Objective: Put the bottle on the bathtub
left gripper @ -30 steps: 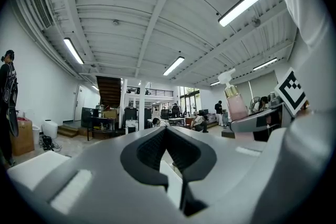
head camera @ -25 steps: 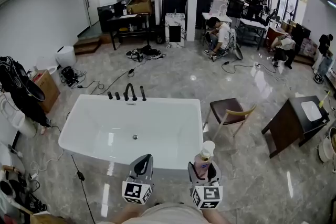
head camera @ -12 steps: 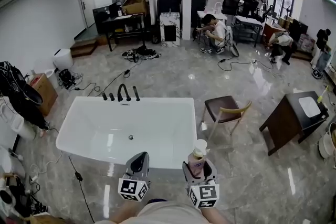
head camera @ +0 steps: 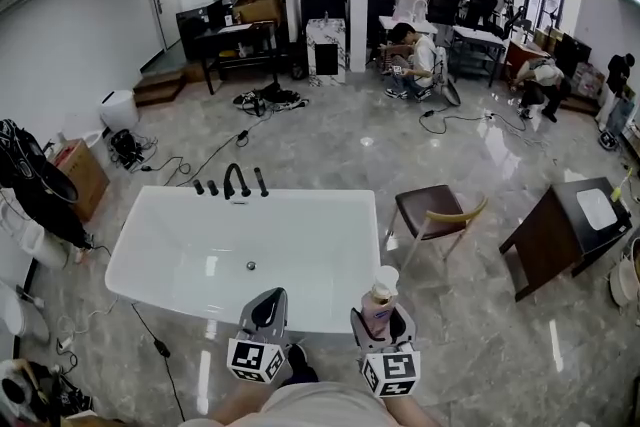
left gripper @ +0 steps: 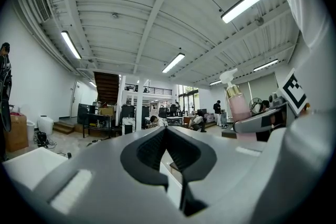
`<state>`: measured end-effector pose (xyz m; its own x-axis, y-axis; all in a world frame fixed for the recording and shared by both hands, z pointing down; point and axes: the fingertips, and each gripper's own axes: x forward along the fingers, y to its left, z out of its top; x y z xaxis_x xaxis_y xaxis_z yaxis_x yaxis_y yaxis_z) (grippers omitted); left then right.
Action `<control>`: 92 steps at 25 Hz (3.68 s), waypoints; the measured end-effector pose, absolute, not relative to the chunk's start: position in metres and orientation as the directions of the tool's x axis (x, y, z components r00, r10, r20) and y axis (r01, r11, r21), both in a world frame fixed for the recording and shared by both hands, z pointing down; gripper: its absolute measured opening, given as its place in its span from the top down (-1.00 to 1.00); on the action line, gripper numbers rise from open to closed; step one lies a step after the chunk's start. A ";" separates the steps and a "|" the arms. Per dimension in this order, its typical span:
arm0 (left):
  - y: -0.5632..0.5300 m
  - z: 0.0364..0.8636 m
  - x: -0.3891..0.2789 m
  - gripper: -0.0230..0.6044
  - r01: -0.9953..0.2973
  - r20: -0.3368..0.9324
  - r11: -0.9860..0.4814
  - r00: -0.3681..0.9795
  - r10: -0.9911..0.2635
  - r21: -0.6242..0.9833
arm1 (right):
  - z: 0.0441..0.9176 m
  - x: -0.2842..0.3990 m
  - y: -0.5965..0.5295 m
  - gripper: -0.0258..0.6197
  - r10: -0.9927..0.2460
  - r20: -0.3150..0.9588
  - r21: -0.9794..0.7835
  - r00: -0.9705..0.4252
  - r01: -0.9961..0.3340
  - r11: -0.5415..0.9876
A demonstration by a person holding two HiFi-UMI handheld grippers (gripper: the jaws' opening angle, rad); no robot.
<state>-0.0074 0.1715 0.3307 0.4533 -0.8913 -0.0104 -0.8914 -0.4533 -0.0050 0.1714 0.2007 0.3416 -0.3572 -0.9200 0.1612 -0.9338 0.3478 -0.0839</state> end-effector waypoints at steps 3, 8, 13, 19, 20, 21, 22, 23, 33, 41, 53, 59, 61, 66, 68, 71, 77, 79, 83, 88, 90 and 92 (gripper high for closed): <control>0.142 0.336 -0.024 0.90 -0.884 -0.003 -0.467 0.467 -0.884 -0.002 | 0.345 0.157 0.171 -0.04 -0.925 0.166 -0.081 -0.342 -0.940 0.332; 0.086 0.345 -0.063 0.90 -0.876 0.002 -0.482 0.482 -0.876 0.007 | 0.350 0.123 0.116 -0.04 -0.933 0.168 -0.081 -0.319 -0.948 0.309; 0.040 0.343 -0.104 0.90 -0.859 -0.014 -0.512 0.512 -0.859 0.017 | 0.344 0.081 0.071 -0.04 -0.940 0.165 -0.055 -0.298 -0.955 0.292; -0.001 0.345 -0.130 0.90 -0.853 -0.018 -0.521 0.521 -0.853 0.033 | 0.345 0.058 0.033 -0.04 -0.948 0.169 -0.054 -0.271 -0.963 0.266; -0.005 0.346 -0.131 0.90 -0.853 -0.019 -0.520 0.520 -0.854 0.036 | 0.346 0.057 0.030 -0.04 -0.947 0.172 -0.052 -0.271 -0.963 0.266; -0.008 0.348 -0.132 0.90 -0.854 -0.019 -0.519 0.519 -0.855 0.039 | 0.347 0.056 0.027 -0.04 -0.947 0.174 -0.051 -0.271 -0.963 0.266; -0.011 0.349 -0.132 0.90 -0.855 -0.017 -0.518 0.517 -0.856 0.044 | 0.347 0.056 0.024 -0.04 -0.946 0.175 -0.050 -0.271 -0.963 0.267; -0.014 0.351 -0.130 0.90 -0.855 -0.016 -0.517 0.516 -0.856 0.050 | 0.348 0.057 0.021 -0.04 -0.946 0.177 -0.049 -0.271 -0.963 0.267; -0.040 0.347 -0.131 0.90 -0.875 -0.002 -0.480 0.481 -0.877 0.065 | 0.347 0.053 -0.022 -0.04 -0.929 0.194 -0.063 -0.316 -0.949 0.310; -0.067 0.380 -0.123 0.90 -0.887 0.044 -0.454 0.459 -0.887 0.084 | 0.371 0.063 -0.061 -0.04 -0.918 0.207 -0.062 -0.340 -0.941 0.334; -0.130 0.461 -0.121 0.90 -0.904 0.117 -0.420 0.427 -0.896 0.085 | 0.492 0.057 -0.139 -0.04 -0.890 0.267 -0.098 -0.370 -0.929 0.357; -0.152 0.527 -0.123 0.90 -0.909 0.149 -0.408 0.416 -0.897 0.084 | 0.565 0.055 -0.173 -0.04 -0.892 0.284 -0.103 -0.352 -0.936 0.337; -0.156 0.554 -0.123 0.90 -0.911 0.170 -0.402 0.413 -0.895 0.093 | 0.590 0.053 -0.184 -0.04 -0.897 0.284 -0.096 -0.340 -0.940 0.326; -0.164 0.614 -0.128 0.90 -0.913 0.221 -0.393 0.408 -0.886 0.112 | 0.654 0.046 -0.218 -0.04 -0.905 0.286 -0.097 -0.315 -0.949 0.299; -0.165 0.638 -0.127 0.90 -0.912 0.238 -0.398 0.409 -0.881 0.096 | 0.677 0.045 -0.234 -0.04 -0.913 0.277 -0.092 -0.299 -0.954 0.285; -0.165 0.668 -0.127 0.90 -0.910 0.264 -0.409 0.412 -0.872 0.069 | 0.706 0.045 -0.261 -0.04 -0.929 0.258 -0.075 -0.267 -0.964 0.256; -0.167 0.716 -0.139 0.90 -0.920 0.300 -0.381 0.391 -0.870 0.092 | 0.757 0.040 -0.329 -0.04 -0.952 0.219 -0.053 -0.216 -0.976 0.209; -0.169 0.726 -0.139 0.90 -0.919 0.298 -0.383 0.393 -0.870 0.096 | 0.769 0.040 -0.361 -0.04 -0.960 0.191 -0.034 -0.203 -0.979 0.200; -0.159 0.745 -0.140 0.90 -0.918 0.318 -0.380 0.396 -0.861 0.113 | 0.783 0.040 -0.423 -0.04 -0.975 0.160 0.021 -0.154 -0.987 0.159; -0.153 0.759 -0.142 0.90 -0.920 0.335 -0.370 0.392 -0.857 0.129 | 0.783 0.049 -0.495 -0.04 -0.991 0.115 0.057 -0.061 -0.996 0.068; -0.154 0.760 -0.145 0.90 -0.922 0.334 -0.366 0.387 -0.860 0.127 | 0.785 0.054 -0.518 -0.04 -0.994 0.109 0.058 -0.031 -0.998 0.038; -0.157 0.762 -0.147 0.90 -0.924 0.329 -0.362 0.382 -0.864 0.122 | 0.789 0.059 -0.540 -0.04 -0.993 0.113 0.061 -0.017 -0.998 0.024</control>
<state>-0.1473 -0.1573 0.7620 0.3818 -0.8635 0.3295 -0.9241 -0.3621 0.1218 0.0594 -0.5398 0.7888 -0.0171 -0.9934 0.1133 -0.9978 0.0242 0.0613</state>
